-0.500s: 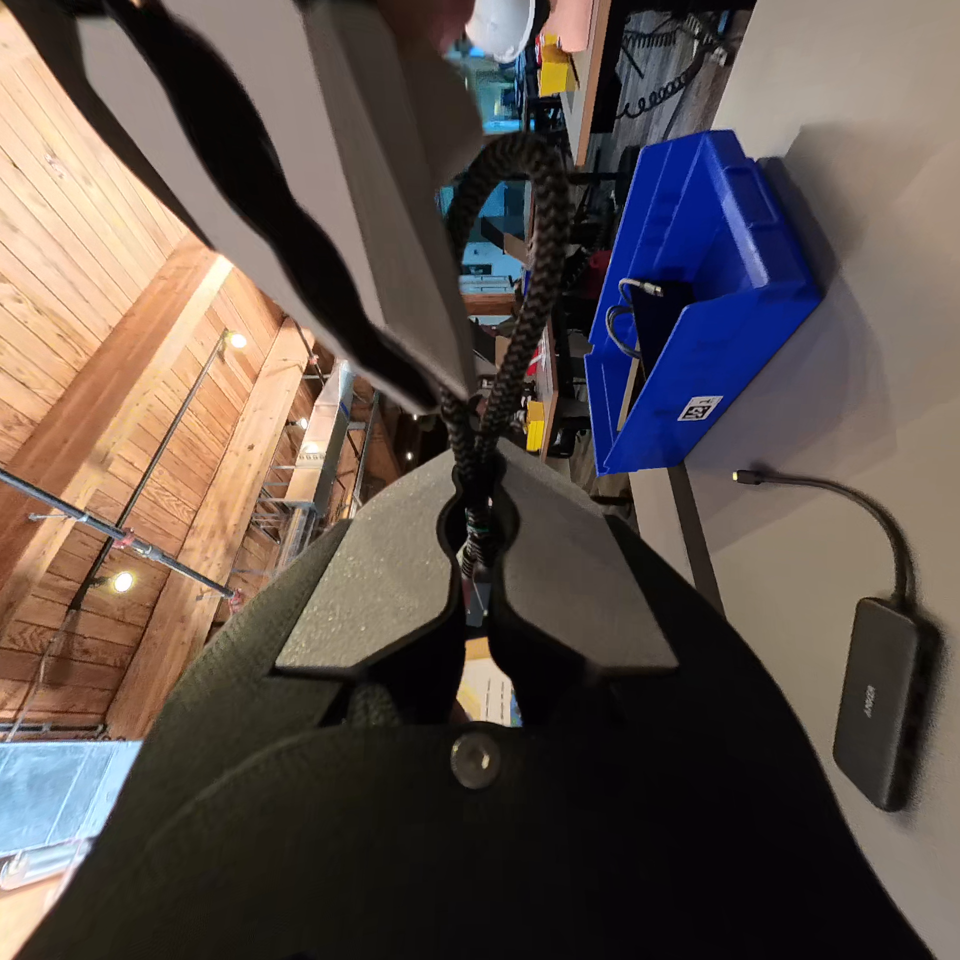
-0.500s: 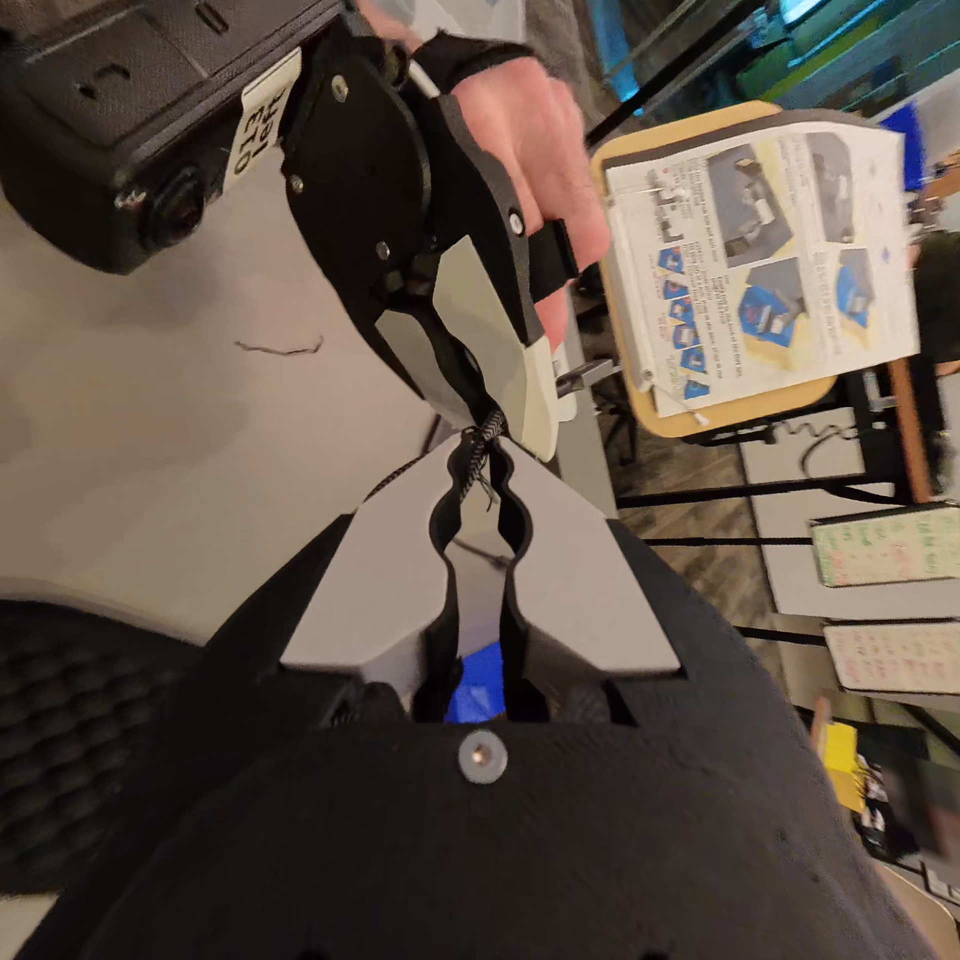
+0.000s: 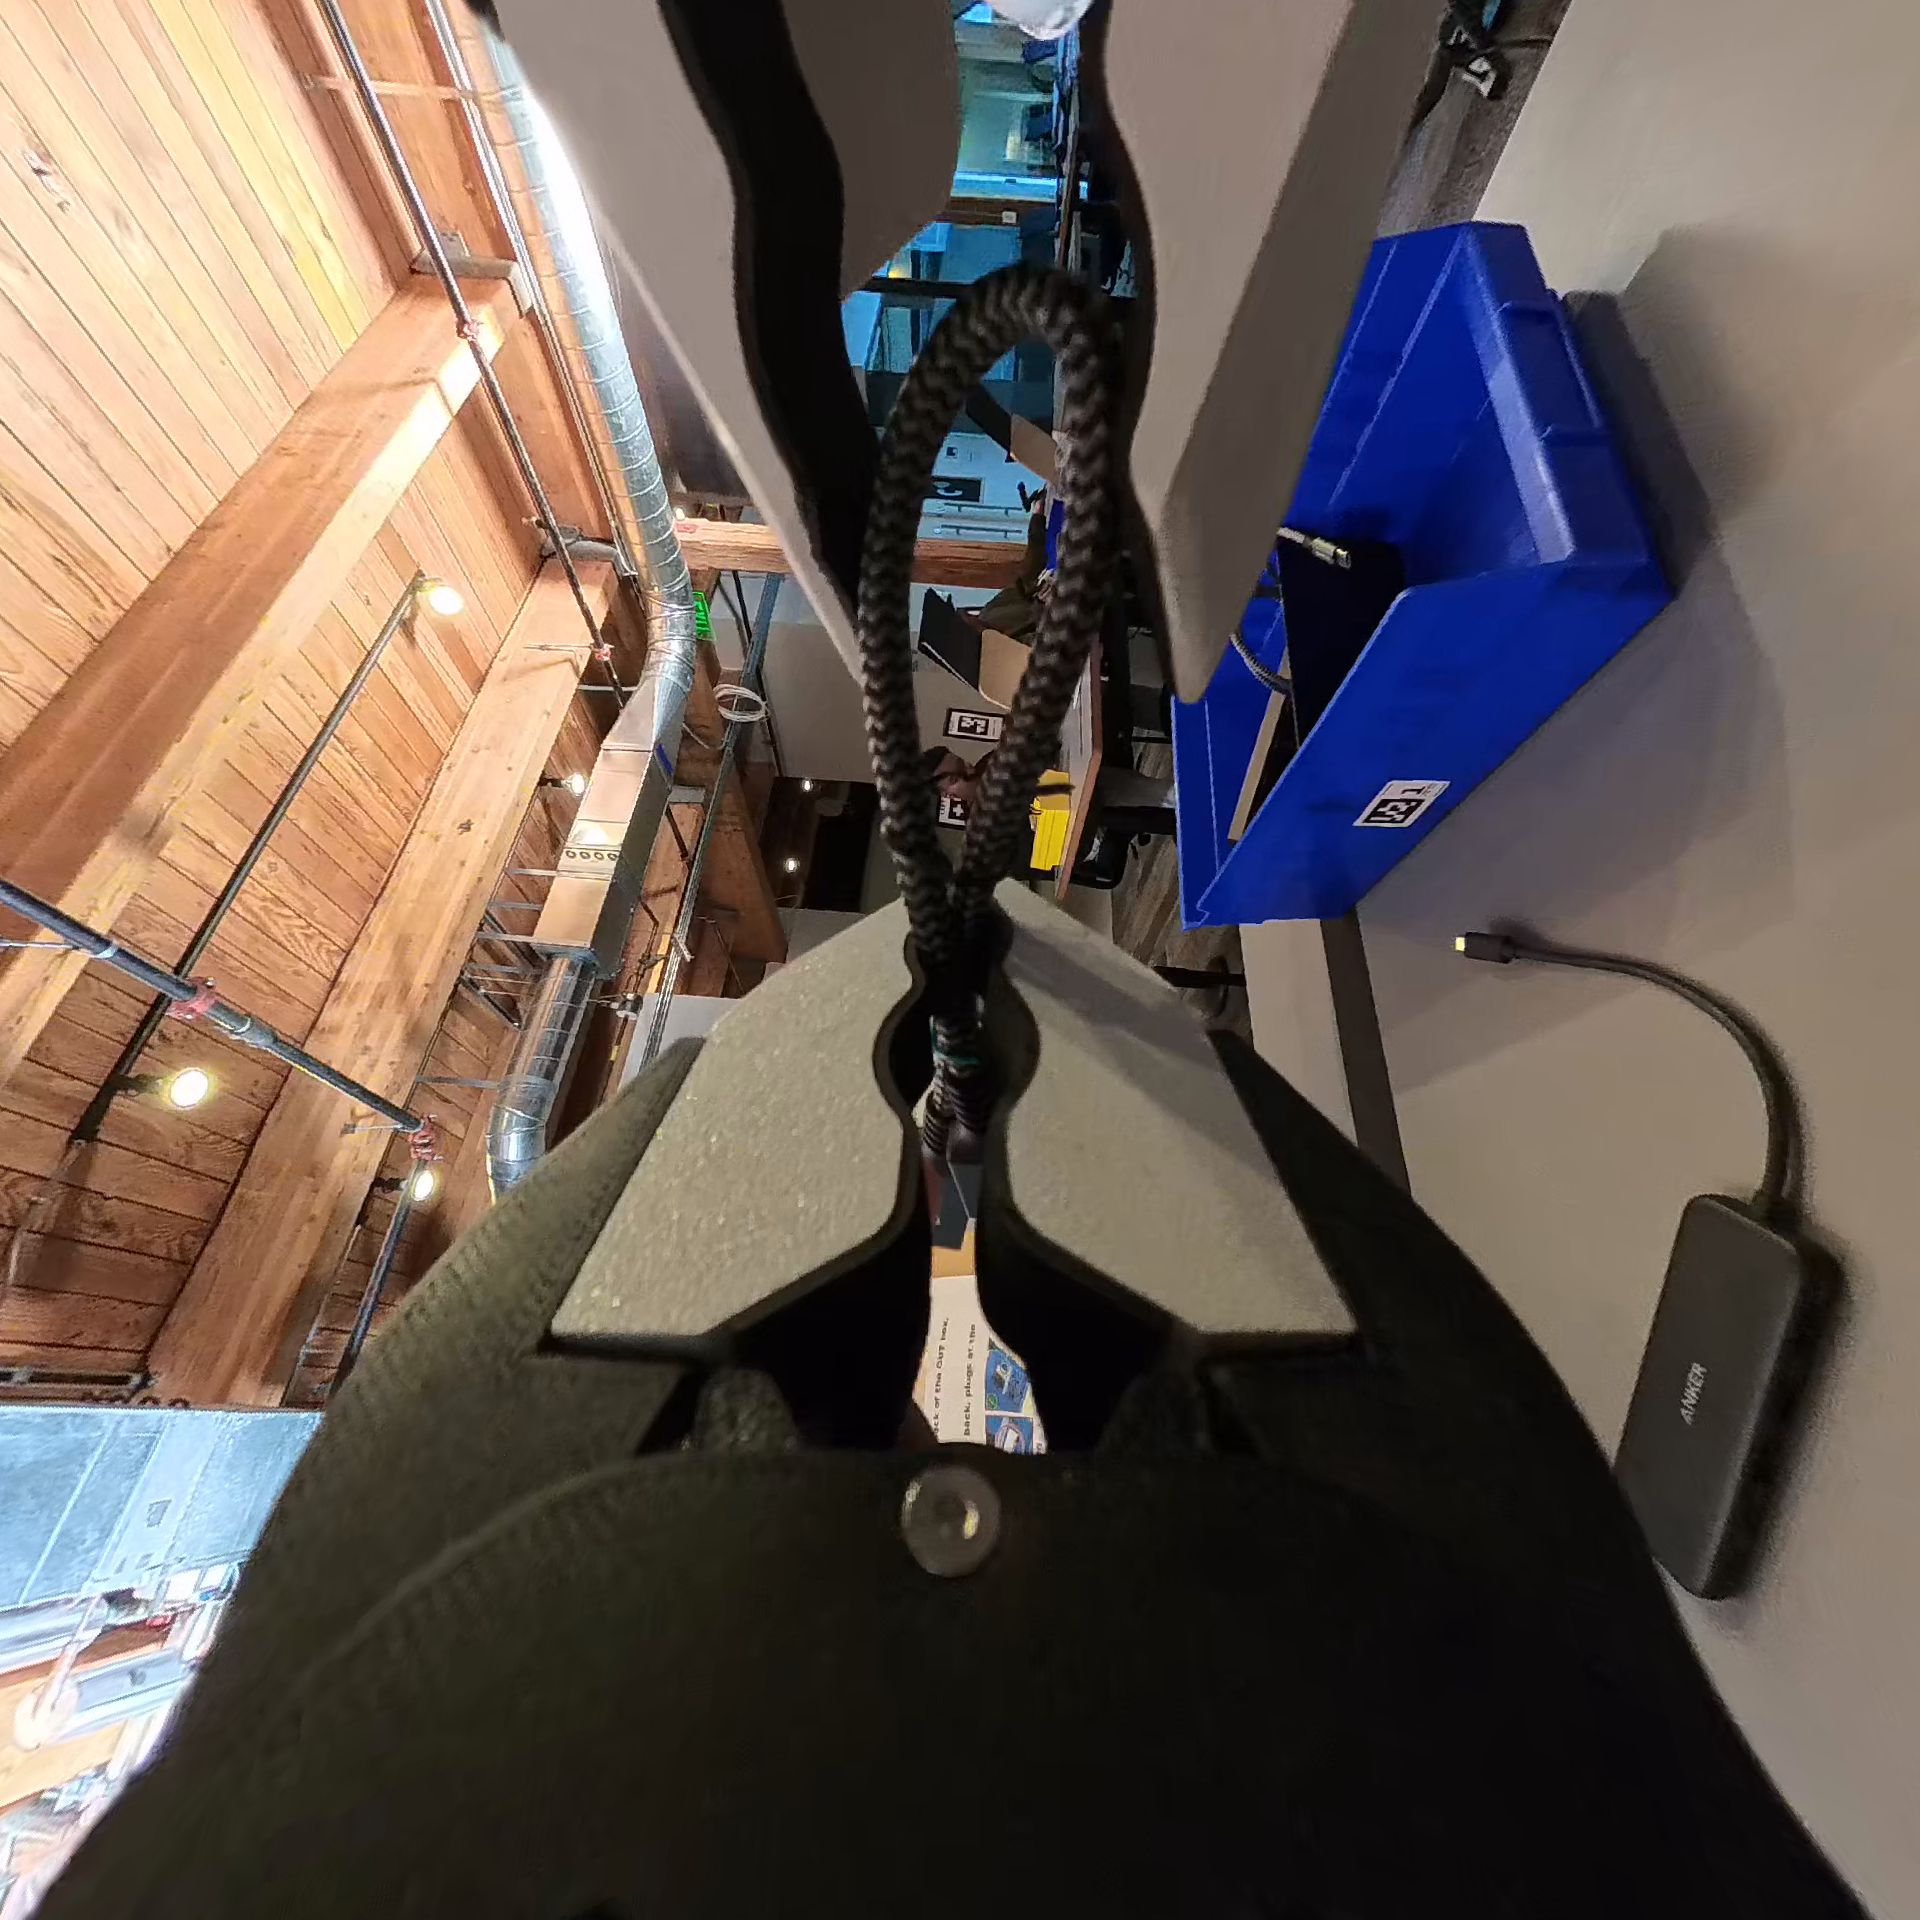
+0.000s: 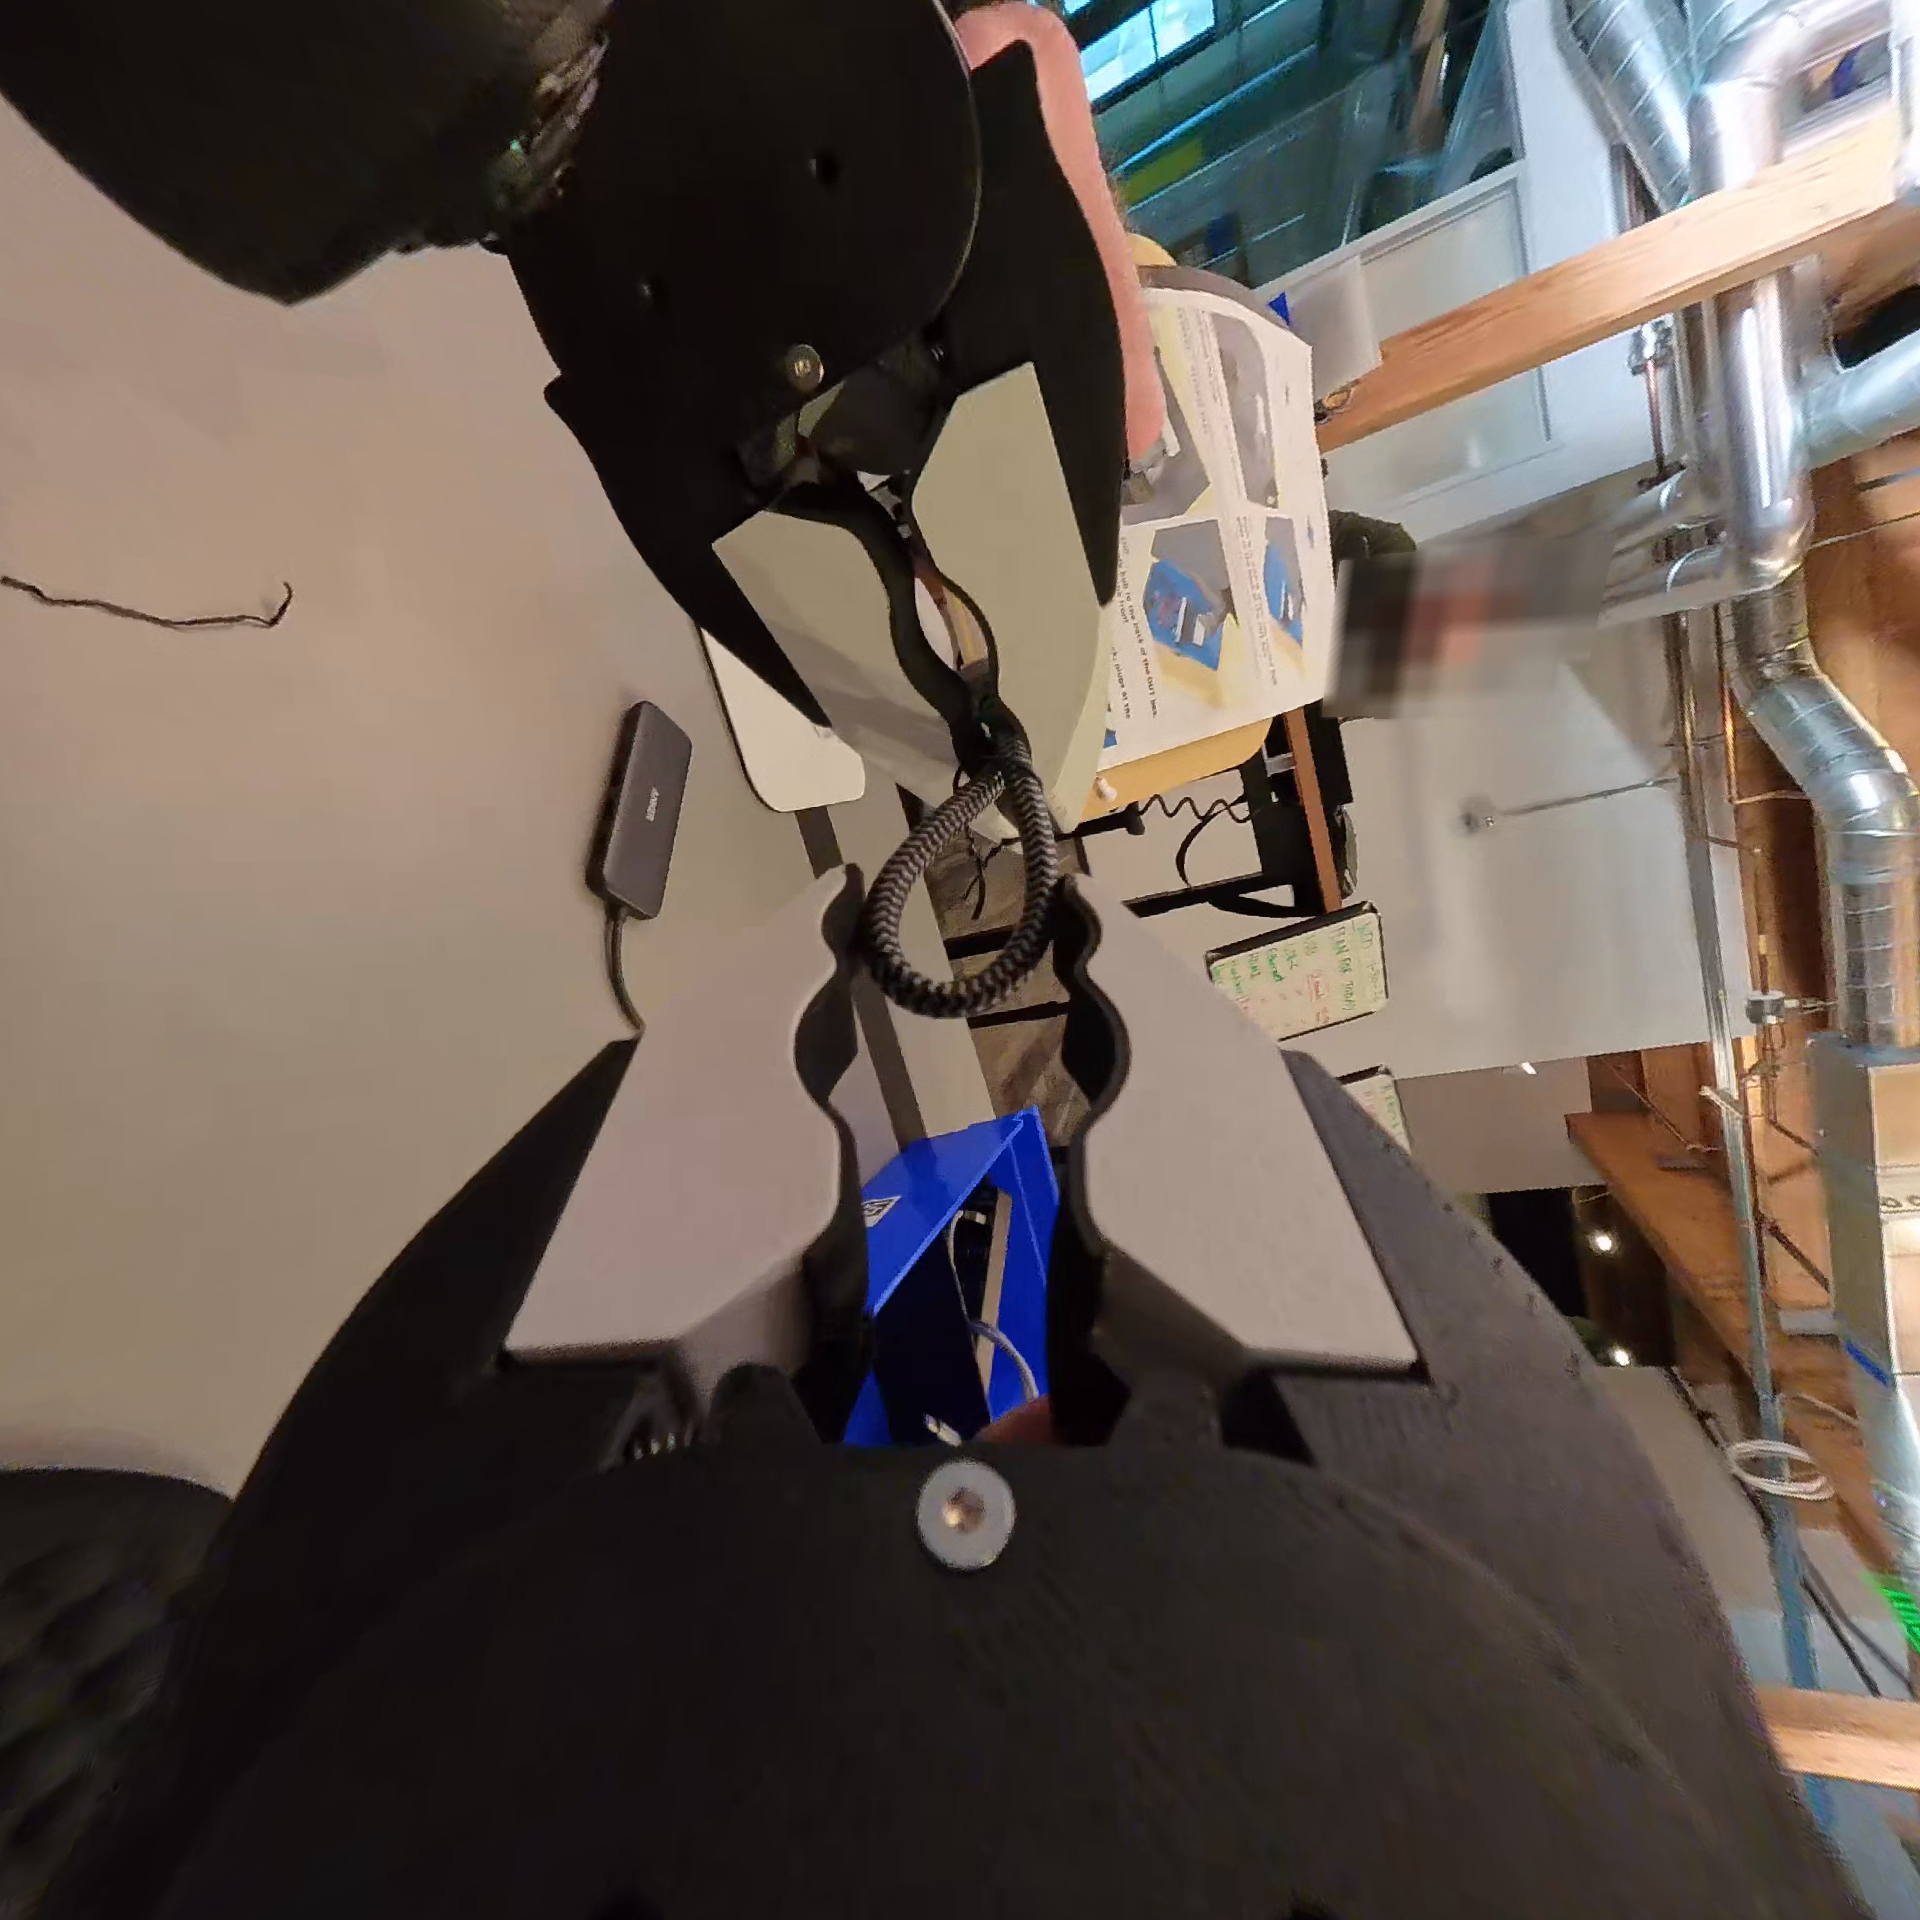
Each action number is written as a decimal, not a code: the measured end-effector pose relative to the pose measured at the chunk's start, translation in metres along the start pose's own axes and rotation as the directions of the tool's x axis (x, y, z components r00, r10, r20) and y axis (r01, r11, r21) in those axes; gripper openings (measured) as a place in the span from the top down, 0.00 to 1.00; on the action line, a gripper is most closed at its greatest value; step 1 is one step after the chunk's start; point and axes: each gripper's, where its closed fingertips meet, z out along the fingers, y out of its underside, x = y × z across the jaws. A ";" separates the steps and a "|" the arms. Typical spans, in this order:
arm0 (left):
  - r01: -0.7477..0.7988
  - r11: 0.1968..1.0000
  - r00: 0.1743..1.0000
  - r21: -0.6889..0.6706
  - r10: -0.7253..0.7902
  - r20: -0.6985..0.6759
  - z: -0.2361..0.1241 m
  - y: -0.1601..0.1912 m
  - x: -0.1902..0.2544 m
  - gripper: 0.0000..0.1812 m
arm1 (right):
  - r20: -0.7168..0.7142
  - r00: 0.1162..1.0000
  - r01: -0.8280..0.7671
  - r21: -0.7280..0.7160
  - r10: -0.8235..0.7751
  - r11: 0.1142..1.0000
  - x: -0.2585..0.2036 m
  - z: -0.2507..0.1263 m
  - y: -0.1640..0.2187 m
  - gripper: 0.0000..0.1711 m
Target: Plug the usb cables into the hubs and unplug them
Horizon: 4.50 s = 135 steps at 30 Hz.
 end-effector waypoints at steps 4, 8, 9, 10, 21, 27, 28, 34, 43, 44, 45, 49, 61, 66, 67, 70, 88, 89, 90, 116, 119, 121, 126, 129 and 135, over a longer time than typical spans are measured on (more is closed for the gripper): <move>-0.001 1.000 1.000 0.003 0.001 0.009 0.001 -0.001 0.001 0.99 | -0.025 0.998 0.058 -0.015 -0.058 0.998 0.001 -0.001 -0.001 0.82; -0.006 1.000 1.000 -0.001 0.006 0.009 0.001 -0.002 0.002 0.99 | -0.020 0.993 0.112 -0.047 -0.113 0.993 0.000 -0.001 0.001 0.86; -0.011 1.000 1.000 -0.004 0.011 0.002 0.002 -0.001 0.003 0.99 | -0.010 0.990 0.137 -0.064 -0.137 0.989 -0.001 -0.001 0.002 0.87; -0.018 1.000 1.000 -0.008 0.018 0.005 0.002 -0.001 0.004 0.99 | -0.005 0.986 0.164 -0.077 -0.165 0.983 -0.002 0.000 0.002 0.88; -0.011 1.000 1.000 -0.012 0.011 0.007 0.005 -0.001 0.007 0.98 | -0.029 0.958 0.279 -0.127 -0.285 0.952 0.002 0.004 0.001 0.98; -0.027 0.999 0.999 -0.030 0.028 0.046 0.004 0.004 0.001 0.98 | 0.006 0.990 0.141 -0.071 -0.141 0.987 0.006 -0.005 -0.002 0.87; -0.032 0.999 0.998 -0.040 0.034 0.046 0.005 0.007 0.002 0.98 | 0.025 0.994 0.111 -0.076 -0.110 0.991 0.007 -0.009 0.000 0.87; -0.030 0.999 0.998 -0.033 0.032 0.052 0.008 0.006 0.005 0.99 | 0.188 0.966 -0.181 0.001 0.178 0.983 0.009 -0.014 -0.004 0.80; -0.021 0.999 0.998 -0.045 0.024 0.057 0.008 0.007 0.003 0.98 | 0.076 0.990 -0.116 -0.079 0.122 0.990 -0.001 0.004 0.007 0.84; -0.021 0.999 0.998 -0.045 0.024 0.060 0.008 0.007 0.002 0.98 | 0.065 0.988 -0.135 -0.071 0.139 0.988 0.001 0.004 0.007 0.84; -0.017 0.999 0.998 -0.044 0.020 0.060 0.008 0.006 0.002 0.98 | 0.049 0.988 -0.144 -0.063 0.147 0.988 0.004 0.003 0.006 0.82; -0.006 0.999 0.998 -0.041 0.009 0.068 0.007 0.005 0.000 0.98 | 0.020 0.989 -0.144 -0.039 0.145 0.989 0.007 0.004 0.002 0.81; -0.014 0.999 0.997 -0.048 0.017 0.069 0.008 0.007 -0.001 0.99 | -0.060 0.996 0.056 -0.071 -0.060 0.996 0.004 0.005 -0.002 0.89; -0.014 0.999 0.998 -0.048 0.017 0.066 0.008 0.007 0.000 0.99 | -0.049 0.992 0.109 -0.103 -0.115 0.989 0.003 0.006 0.000 0.91; -0.015 0.999 0.998 -0.050 0.019 0.066 0.008 0.007 0.000 0.99 | -0.049 0.991 0.119 -0.108 -0.125 0.987 0.002 0.006 0.000 0.91; -0.026 0.998 0.998 -0.053 0.030 0.063 0.009 0.009 0.002 0.99 | -0.033 0.994 0.104 -0.094 -0.108 0.990 0.001 0.007 -0.001 0.91; -0.064 0.990 0.990 0.125 0.047 0.134 -0.011 -0.022 -0.015 0.99 | 0.463 0.824 -0.437 0.152 0.327 0.886 0.016 -0.006 -0.024 0.97; -0.066 0.990 0.990 0.128 0.049 0.133 -0.011 -0.022 -0.014 0.99 | 0.487 0.809 -0.450 0.153 0.330 0.880 0.013 -0.005 -0.026 0.96; -0.069 0.989 0.989 0.130 0.051 0.136 -0.011 -0.022 -0.014 0.99 | 0.500 0.798 -0.462 0.151 0.335 0.874 0.012 -0.004 -0.027 0.97; -0.101 0.986 0.981 0.136 0.076 0.176 -0.013 -0.024 -0.018 0.99 | 0.575 0.733 -0.568 0.223 0.363 0.792 0.011 -0.019 -0.034 1.00; -0.107 0.986 0.979 0.130 0.082 0.188 -0.012 -0.022 -0.018 0.98 | 0.571 0.737 -0.558 0.211 0.362 0.802 0.011 -0.025 -0.033 1.00; -0.113 0.985 0.975 0.130 0.085 0.204 -0.013 -0.023 -0.020 0.98 | 0.576 0.733 -0.557 0.199 0.363 0.807 0.009 -0.029 -0.033 1.00; -0.126 0.985 0.970 0.117 0.098 0.223 -0.013 -0.023 -0.021 0.98 | 0.587 0.706 -0.572 0.145 0.396 0.807 0.004 -0.031 -0.030 1.00; -0.124 0.985 0.967 0.116 0.094 0.238 -0.014 -0.024 -0.024 0.98 | 0.599 0.680 -0.595 0.115 0.422 0.796 0.002 -0.030 -0.030 1.00; -0.116 0.986 0.966 0.123 0.083 0.247 -0.014 -0.027 -0.023 0.98 | 0.614 0.650 -0.615 0.079 0.447 0.785 -0.002 -0.025 -0.032 1.00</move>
